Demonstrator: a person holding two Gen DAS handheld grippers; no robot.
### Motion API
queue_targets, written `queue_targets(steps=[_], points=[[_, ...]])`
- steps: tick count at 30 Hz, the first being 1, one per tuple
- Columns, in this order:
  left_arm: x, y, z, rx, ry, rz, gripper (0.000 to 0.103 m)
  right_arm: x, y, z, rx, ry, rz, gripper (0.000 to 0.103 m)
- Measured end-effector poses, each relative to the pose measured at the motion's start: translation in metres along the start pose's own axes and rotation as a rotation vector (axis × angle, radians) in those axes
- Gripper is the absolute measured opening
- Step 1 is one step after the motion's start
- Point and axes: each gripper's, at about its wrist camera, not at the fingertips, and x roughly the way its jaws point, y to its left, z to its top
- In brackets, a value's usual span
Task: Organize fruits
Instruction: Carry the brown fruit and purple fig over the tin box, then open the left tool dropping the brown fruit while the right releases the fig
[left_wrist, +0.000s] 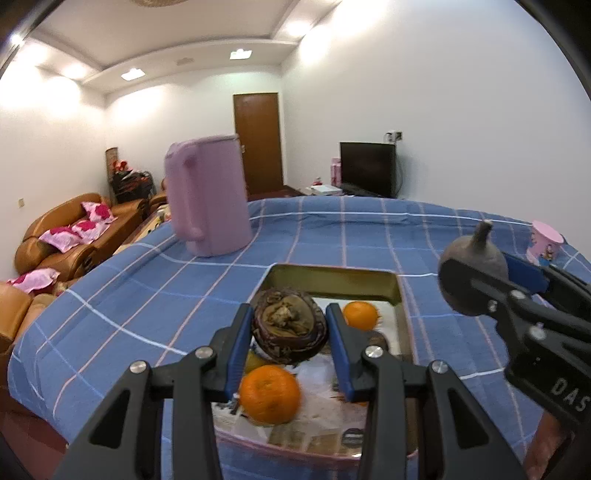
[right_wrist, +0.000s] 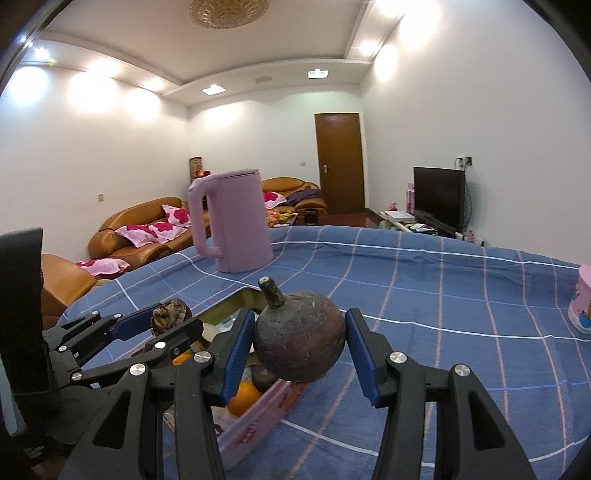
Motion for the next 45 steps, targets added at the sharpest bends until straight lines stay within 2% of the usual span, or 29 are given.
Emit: queue_targets(steps=[18,23,29,32,34,36,38,45], points=[[0.006,0.035,-0.005,-0.024,0.013,0.055,0.042,0.025,0.029,-0.006,-0.03,0.041,0.069,0.053],[0.014,0.04,-0.01,-0.029,0.041,0.063,0.042,0.038,0.035,-0.013,-0.042,0.088,0.087,0.053],[0.022,0.043,-0.014,-0.029,0.072,0.068,0.047,0.061,0.036,-0.019,-0.031,0.202,0.154,0.053],[0.022,0.044,-0.014,-0.037,0.075,0.063,0.047,0.064,0.037,-0.02,-0.032,0.213,0.149,0.054],[0.021,0.046,-0.013,-0.041,0.074,0.065,0.05,0.064,0.036,-0.021,-0.024,0.217,0.147,0.061],[0.018,0.048,-0.012,-0.048,0.067,0.072,0.066,0.062,0.034,-0.021,-0.014,0.211,0.136,0.067],[0.013,0.048,-0.011,-0.052,0.051,0.075,0.073,0.057,0.032,-0.021,-0.013,0.198,0.128,0.068],[0.004,0.04,-0.009,-0.039,0.031,0.052,0.077,0.033,0.028,-0.016,-0.029,0.148,0.066,0.069]])
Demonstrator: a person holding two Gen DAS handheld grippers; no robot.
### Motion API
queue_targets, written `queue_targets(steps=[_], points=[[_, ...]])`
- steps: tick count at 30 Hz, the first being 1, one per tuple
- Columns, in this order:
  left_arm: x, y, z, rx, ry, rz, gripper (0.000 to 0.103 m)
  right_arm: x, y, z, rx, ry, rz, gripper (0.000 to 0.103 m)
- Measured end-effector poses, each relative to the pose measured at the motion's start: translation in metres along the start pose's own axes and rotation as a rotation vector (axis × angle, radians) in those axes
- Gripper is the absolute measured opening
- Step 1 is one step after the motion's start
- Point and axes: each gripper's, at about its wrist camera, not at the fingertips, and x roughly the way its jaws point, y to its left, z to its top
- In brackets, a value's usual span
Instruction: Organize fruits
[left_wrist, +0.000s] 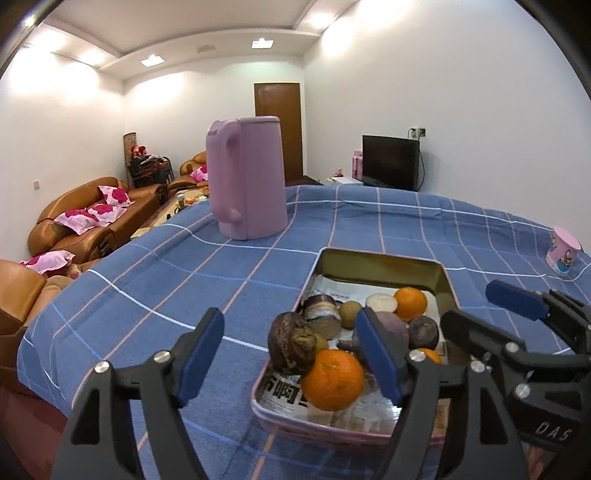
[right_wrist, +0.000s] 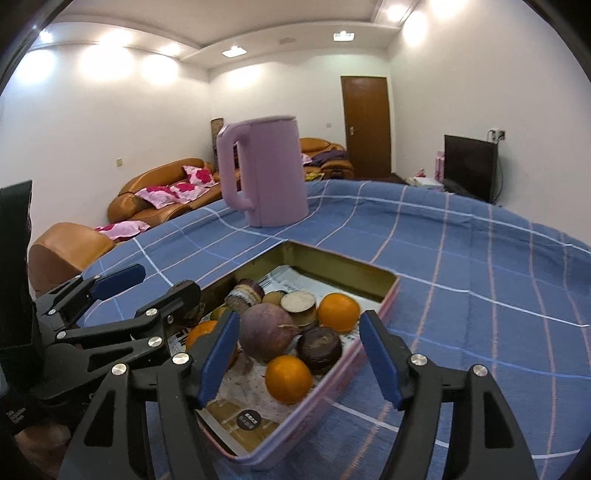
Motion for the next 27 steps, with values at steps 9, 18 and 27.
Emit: queue_targets(steps=[9,18,27], points=[[-0.009,-0.005,0.003,0.006,-0.01,-0.005,0.077,-0.028,-0.016,-0.001,0.031,-0.055,-0.058,0.071],[-0.018,-0.015,0.005,0.026,-0.027,-0.014,0.077,-0.048,-0.023,-0.001,0.058,-0.089,-0.078,0.072],[-0.022,-0.022,0.005,0.044,-0.027,-0.025,0.077,-0.059,-0.026,-0.002,0.064,-0.115,-0.101,0.072]])
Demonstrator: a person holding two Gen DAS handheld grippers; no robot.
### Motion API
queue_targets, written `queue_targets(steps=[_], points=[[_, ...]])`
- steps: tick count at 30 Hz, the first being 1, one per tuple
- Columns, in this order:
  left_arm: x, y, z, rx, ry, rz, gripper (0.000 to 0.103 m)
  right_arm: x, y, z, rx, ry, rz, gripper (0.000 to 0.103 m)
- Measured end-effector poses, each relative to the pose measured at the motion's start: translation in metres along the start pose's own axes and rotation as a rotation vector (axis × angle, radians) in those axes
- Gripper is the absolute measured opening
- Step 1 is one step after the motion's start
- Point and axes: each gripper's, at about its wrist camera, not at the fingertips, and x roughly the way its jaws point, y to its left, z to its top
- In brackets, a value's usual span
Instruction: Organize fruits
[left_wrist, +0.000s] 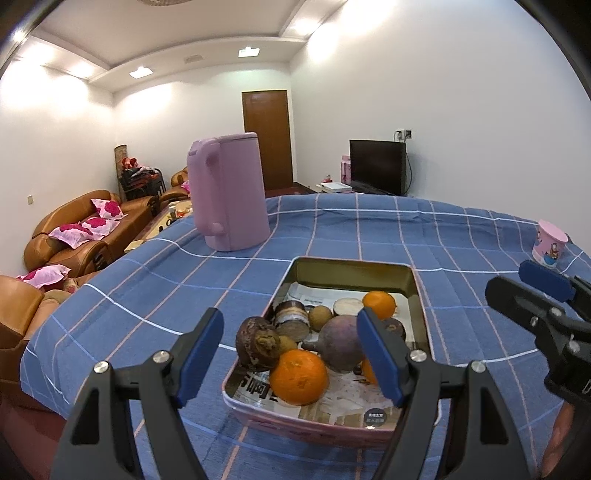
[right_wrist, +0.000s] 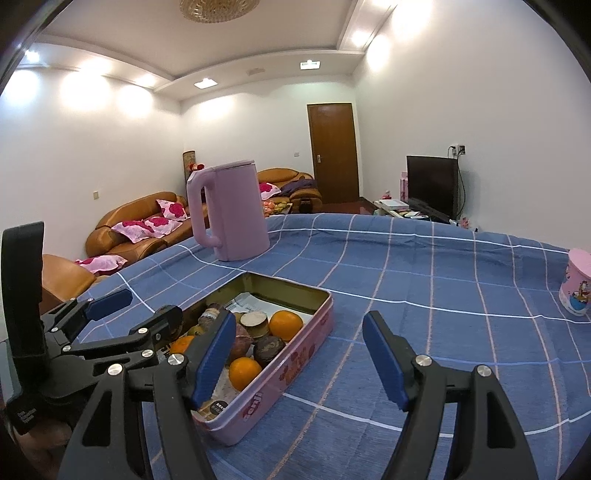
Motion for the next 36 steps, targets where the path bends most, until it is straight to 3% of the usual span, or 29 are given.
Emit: queue_targets(steps=[4,6,7,23,36], points=[[-0.004,-0.002,0.001,0.003,-0.004,-0.008,0.083,-0.006,-0.005,0.001,0.011,-0.013,-0.01,0.073],[-0.007,-0.004,0.002,0.005,-0.013,-0.012,0.097,-0.009,-0.008,0.002,0.018,-0.023,-0.019,0.073],[-0.009,-0.005,0.003,0.008,-0.021,-0.009,0.098,-0.011,-0.01,0.003,0.021,-0.026,-0.022,0.073],[-0.031,-0.022,0.019,0.029,-0.085,-0.044,0.103,-0.037,-0.028,0.006,0.034,-0.088,-0.08,0.073],[-0.021,-0.028,0.015,0.039,-0.044,-0.046,0.103,-0.04,-0.031,0.005,0.032,-0.087,-0.087,0.073]])
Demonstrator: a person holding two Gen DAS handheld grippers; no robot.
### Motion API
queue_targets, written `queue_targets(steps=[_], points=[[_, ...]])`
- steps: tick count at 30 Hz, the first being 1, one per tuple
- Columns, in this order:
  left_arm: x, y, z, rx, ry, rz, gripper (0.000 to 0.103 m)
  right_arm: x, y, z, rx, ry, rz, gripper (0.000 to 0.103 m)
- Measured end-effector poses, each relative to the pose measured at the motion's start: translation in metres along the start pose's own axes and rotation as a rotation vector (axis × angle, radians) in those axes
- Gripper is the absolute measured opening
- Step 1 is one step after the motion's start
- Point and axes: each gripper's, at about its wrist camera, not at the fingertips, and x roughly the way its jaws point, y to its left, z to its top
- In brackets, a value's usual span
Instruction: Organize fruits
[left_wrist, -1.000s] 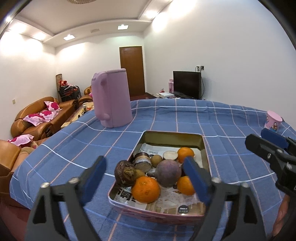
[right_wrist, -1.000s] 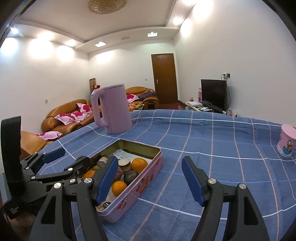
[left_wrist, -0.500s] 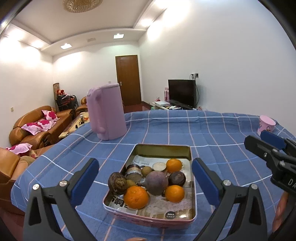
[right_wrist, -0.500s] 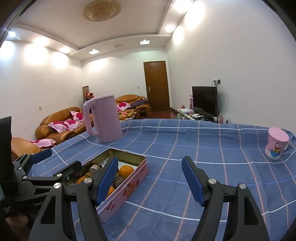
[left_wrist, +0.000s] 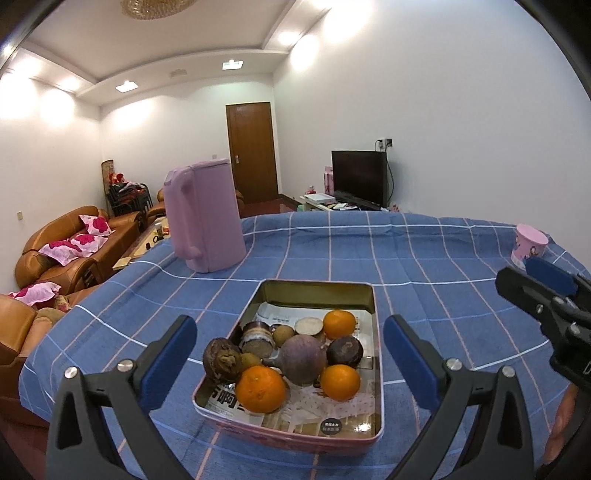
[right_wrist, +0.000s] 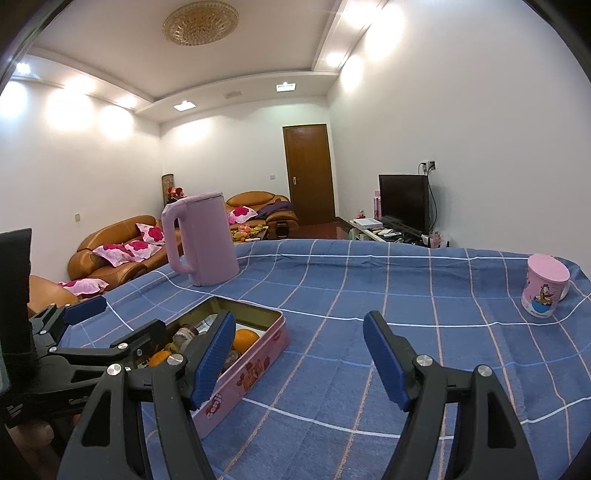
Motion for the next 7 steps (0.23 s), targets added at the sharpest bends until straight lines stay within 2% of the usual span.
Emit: queue_targets(steps=[7], points=[[-0.0001,-0.0033,-0.0009,0.008,0.006,-0.004,0.103,-0.0011,-0.0058,-0.0021,-0.011,0.006,-0.022,0.073]])
